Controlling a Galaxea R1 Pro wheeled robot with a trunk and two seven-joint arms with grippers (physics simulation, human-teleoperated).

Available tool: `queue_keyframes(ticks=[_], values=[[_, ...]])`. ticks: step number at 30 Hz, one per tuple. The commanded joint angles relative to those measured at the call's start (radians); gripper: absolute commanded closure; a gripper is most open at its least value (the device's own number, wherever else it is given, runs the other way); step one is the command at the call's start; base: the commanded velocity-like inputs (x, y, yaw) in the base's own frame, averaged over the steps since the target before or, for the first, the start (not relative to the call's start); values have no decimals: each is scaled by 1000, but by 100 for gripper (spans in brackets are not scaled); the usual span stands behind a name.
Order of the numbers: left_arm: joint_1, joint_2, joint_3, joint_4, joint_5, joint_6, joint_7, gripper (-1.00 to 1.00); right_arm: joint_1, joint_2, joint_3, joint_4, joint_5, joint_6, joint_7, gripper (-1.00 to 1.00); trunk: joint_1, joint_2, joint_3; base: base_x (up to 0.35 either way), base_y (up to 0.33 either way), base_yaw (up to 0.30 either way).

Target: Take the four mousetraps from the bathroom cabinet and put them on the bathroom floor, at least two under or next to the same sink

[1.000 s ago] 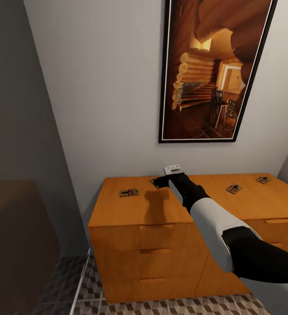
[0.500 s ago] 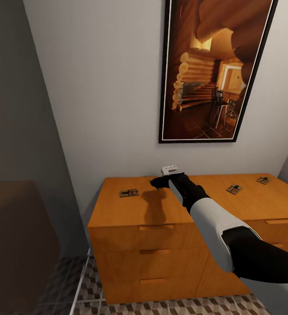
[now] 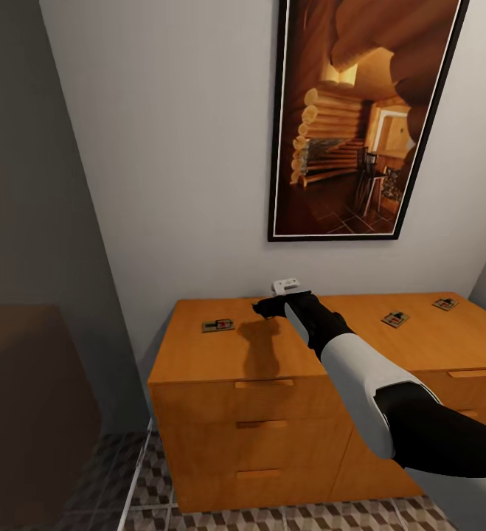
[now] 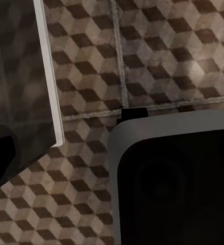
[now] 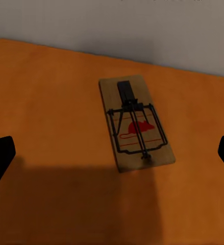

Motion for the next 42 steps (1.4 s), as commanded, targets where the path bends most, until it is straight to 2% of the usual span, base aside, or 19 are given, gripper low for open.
queue_keyframes(ticks=[1,8,21,42], values=[[0,1,-7,0,0,-3,1,-100,0,0,1,-1,2,3,3,-100,0,-1,-1,0,0,0],[0,1,-7,-1,0,-2,1,-100,0,0,1,-1,0,-7,10,-100,0,-1,-1,0,0,0],[0,1,-7,13,0,-2,1,-100,0,-2,0,-1,0,-10,83,-100,0,-1,-1,0,0,0],[0,1,-6,24,0,-3,1,-100,0,-15,0,-1,3,-14,89,-100,0,-1,-1,1,0,0]])
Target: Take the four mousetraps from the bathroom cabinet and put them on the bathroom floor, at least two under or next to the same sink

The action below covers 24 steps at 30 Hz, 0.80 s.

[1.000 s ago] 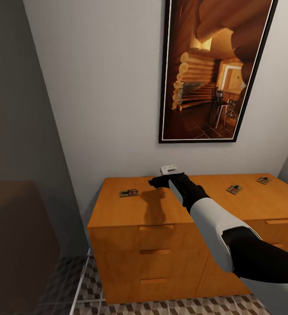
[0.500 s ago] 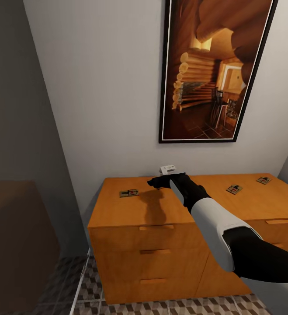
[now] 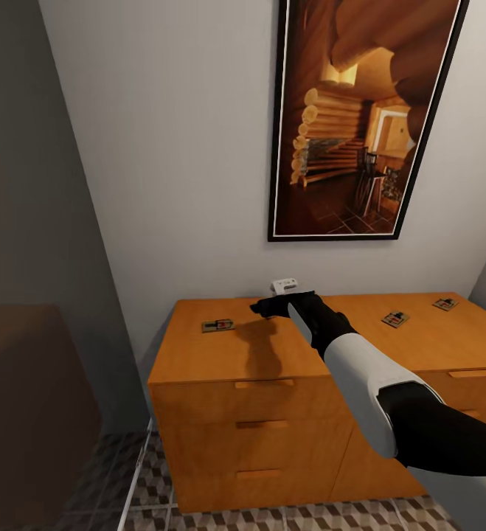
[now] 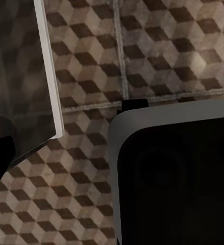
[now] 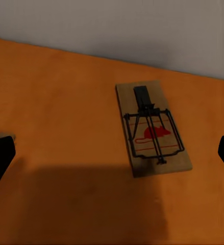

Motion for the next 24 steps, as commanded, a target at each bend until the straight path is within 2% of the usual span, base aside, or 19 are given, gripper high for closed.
queue_keyframes(ticks=[1,15,24], values=[[0,1,-7,0,0,-3,0,-100,0,-2,3,-2,3,5,2,-100,0,-1,-1,32,0,0],[0,1,-8,1,0,-1,0,-100,0,-16,3,-2,3,3,0,-100,0,-1,-1,119,-62,0],[0,1,-9,3,0,-2,0,-100,0,-17,3,-2,3,3,0,-100,0,-1,-1,30,-20,0]])
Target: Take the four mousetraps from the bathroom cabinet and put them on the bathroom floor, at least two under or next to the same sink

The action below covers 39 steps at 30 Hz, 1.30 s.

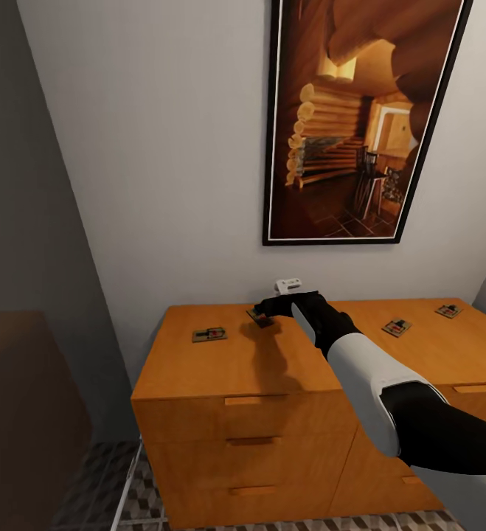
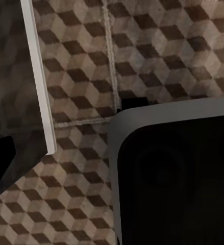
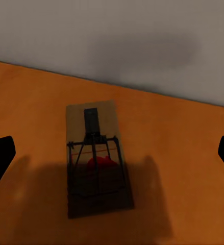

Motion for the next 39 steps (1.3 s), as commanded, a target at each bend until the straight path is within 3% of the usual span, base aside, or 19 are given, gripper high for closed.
queue_keyframes(ticks=[1,20,39], values=[[0,1,-7,0,0,-2,1,-100,0,0,3,-2,3,5,3,-100,0,-1,-1,8,-6,0],[0,1,-5,10,0,-3,1,-100,0,1,3,-2,3,6,5,-100,0,-1,-2,1,-1,0],[0,1,-5,10,0,-3,1,-100,0,1,4,-2,3,7,5,-100,0,-1,-28,0,0,0]])
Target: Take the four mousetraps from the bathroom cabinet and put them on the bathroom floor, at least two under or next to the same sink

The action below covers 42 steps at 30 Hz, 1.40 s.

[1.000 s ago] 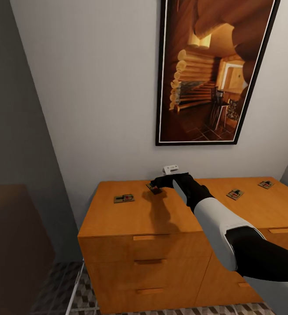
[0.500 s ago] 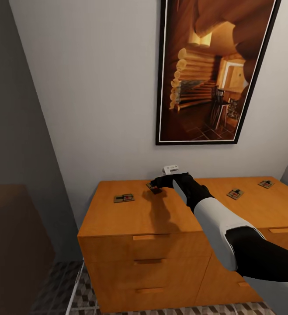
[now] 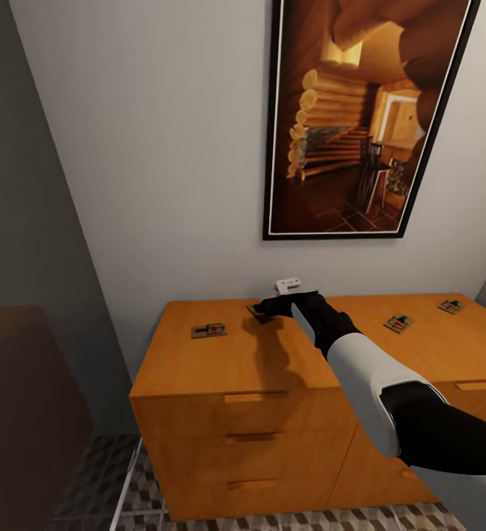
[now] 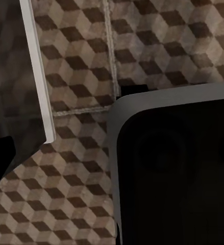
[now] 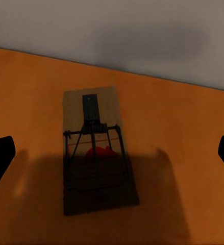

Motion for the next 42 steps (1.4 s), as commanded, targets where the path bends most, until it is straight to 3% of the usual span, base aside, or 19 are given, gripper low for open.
queue_keyframes(ticks=[1,14,42], values=[[0,1,-7,0,0,-3,0,-100,0,0,3,-2,3,5,2,-100,0,-1,-3,0,0,0],[0,1,-6,10,0,-3,0,-100,0,0,3,0,3,5,2,-100,0,-1,-21,0,0,0],[0,1,-7,16,0,-6,0,-100,0,0,3,0,3,5,2,-100,0,-1,-37,0,0,0]])
